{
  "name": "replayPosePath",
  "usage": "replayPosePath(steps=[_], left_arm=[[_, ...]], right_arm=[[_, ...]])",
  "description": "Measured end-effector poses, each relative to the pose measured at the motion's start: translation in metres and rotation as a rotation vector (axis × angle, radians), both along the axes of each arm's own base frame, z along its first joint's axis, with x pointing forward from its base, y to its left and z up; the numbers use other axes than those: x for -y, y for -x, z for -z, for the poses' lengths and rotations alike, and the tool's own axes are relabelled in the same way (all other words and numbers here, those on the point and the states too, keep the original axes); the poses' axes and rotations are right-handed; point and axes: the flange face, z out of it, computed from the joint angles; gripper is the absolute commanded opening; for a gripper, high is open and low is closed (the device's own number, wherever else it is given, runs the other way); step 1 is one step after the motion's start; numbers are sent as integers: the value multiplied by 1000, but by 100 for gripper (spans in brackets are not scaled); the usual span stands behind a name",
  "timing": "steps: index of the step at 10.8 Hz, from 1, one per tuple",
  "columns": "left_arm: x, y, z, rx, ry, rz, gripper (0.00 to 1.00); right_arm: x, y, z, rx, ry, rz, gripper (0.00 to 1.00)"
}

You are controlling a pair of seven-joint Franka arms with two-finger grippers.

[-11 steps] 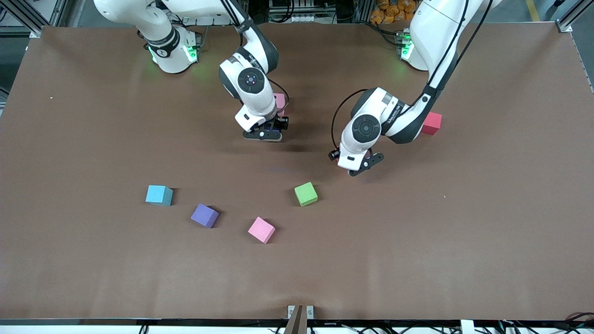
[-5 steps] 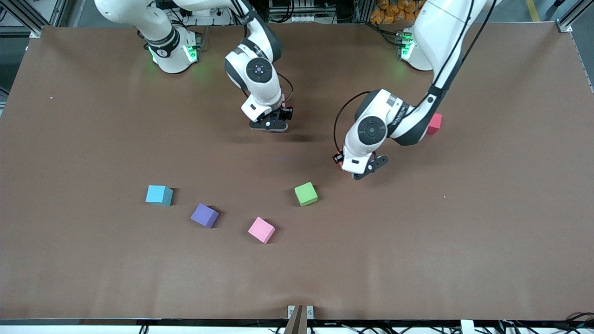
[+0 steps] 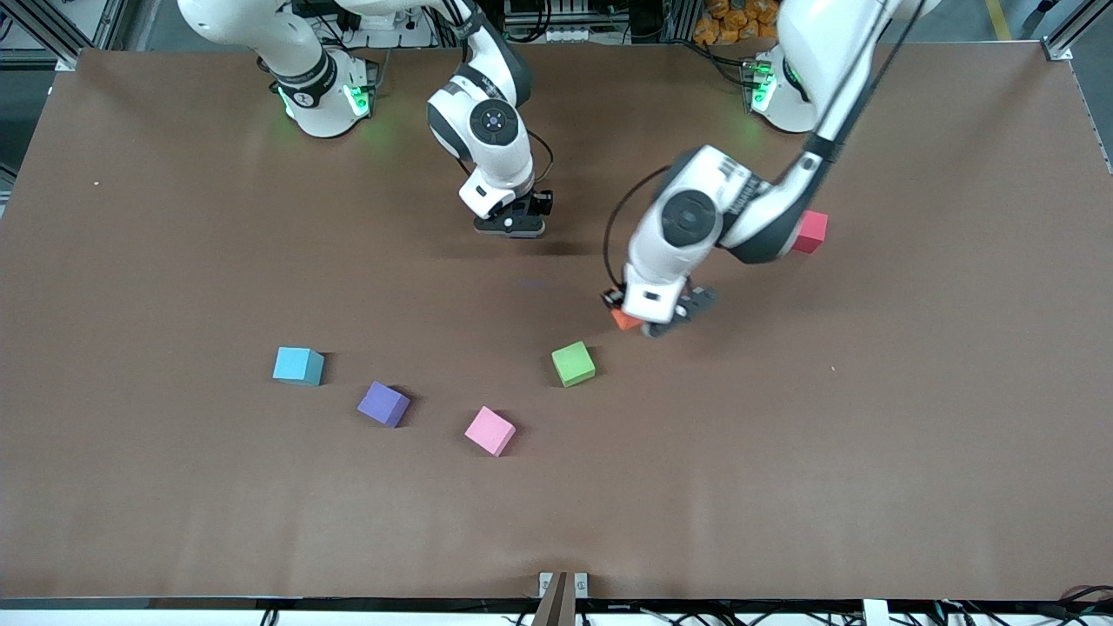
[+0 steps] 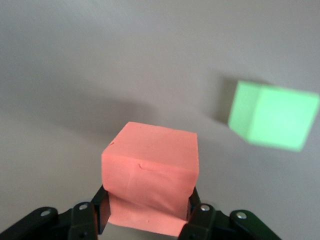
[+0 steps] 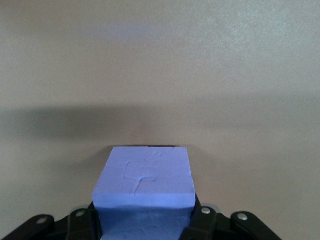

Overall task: Arrange blocks into number 1
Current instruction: 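Set the purple cube by the pink cube while the left gripper lifts orange, then set orange by the purple cube while the right gripper reaches another purple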

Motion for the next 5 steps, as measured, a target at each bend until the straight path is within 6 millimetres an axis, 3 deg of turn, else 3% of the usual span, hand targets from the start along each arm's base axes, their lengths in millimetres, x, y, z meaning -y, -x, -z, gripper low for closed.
replayPosePath(steps=[2, 4, 5], left_arm=[[18, 7, -8, 34, -13, 8, 0], [15, -5, -15, 51, -2, -8, 0], [16, -10, -12, 51, -1, -21, 0]], right_arm=[[1, 0, 1, -1, 2, 9, 40], [7, 1, 5, -7, 13, 15, 41], [9, 1, 7, -9, 16, 17, 48]])
